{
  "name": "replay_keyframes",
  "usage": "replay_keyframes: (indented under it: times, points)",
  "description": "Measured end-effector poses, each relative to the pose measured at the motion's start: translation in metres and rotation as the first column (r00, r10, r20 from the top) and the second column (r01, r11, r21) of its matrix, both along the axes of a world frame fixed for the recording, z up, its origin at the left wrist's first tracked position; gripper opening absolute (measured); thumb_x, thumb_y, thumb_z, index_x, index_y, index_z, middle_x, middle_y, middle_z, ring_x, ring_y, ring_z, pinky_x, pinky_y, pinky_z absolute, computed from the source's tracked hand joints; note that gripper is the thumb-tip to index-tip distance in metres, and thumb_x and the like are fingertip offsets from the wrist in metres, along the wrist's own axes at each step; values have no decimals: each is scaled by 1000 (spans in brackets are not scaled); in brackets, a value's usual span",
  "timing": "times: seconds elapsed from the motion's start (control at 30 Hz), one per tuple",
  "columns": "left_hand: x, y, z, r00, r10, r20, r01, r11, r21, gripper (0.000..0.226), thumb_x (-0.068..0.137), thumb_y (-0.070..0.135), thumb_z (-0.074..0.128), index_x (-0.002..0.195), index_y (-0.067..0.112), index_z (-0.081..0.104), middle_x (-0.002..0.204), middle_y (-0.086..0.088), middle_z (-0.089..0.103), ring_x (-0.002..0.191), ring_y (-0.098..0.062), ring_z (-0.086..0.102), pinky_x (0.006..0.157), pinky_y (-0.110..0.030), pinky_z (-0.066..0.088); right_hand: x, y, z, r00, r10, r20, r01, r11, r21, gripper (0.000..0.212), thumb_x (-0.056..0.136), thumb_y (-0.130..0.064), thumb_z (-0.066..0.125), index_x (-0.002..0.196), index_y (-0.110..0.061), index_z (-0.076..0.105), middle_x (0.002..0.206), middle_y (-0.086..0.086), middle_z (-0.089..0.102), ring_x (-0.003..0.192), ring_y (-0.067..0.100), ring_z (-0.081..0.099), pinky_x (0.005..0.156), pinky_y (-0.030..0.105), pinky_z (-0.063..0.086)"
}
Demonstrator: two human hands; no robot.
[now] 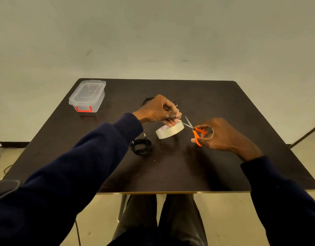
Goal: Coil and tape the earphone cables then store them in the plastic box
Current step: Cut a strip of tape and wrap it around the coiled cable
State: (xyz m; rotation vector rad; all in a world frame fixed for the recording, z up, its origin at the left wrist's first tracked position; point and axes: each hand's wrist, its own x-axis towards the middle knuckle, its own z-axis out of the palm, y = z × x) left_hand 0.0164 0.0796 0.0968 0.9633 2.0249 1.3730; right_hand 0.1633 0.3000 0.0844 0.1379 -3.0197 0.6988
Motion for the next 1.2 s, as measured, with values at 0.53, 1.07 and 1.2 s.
replay_keyframes:
  times: [0.53, 1.07, 1.2]
  points:
    - [26, -11, -14, 956, -48, -291, 40, 999, -31, 11, 93, 5, 73, 100, -3, 77, 94, 1, 77, 83, -7, 75, 71, -22, 60, -23, -22, 32, 959, 164, 229, -212, 957, 200, 40, 82, -36, 81, 113, -11, 78, 78, -22, 63, 60, -7, 58, 49, 8, 39]
    - [37, -9, -11, 940, 0, -341, -12, 999, -32, 7, 93, 7, 74, 97, 3, 78, 97, -6, 78, 87, -22, 76, 79, -39, 64, -25, -20, 35, 944, 195, 266, -241, 959, 151, 27, 84, -29, 80, 103, -10, 81, 70, -19, 65, 57, -14, 57, 49, 5, 40]
    - [38, -8, -11, 935, 7, -355, -17, 1000, -25, 6, 92, 7, 75, 96, 7, 78, 96, -4, 78, 87, -19, 76, 79, -34, 63, -26, -20, 36, 946, 204, 251, -247, 957, 151, 30, 84, -31, 81, 106, -11, 80, 69, -20, 63, 58, -15, 57, 50, 5, 41]
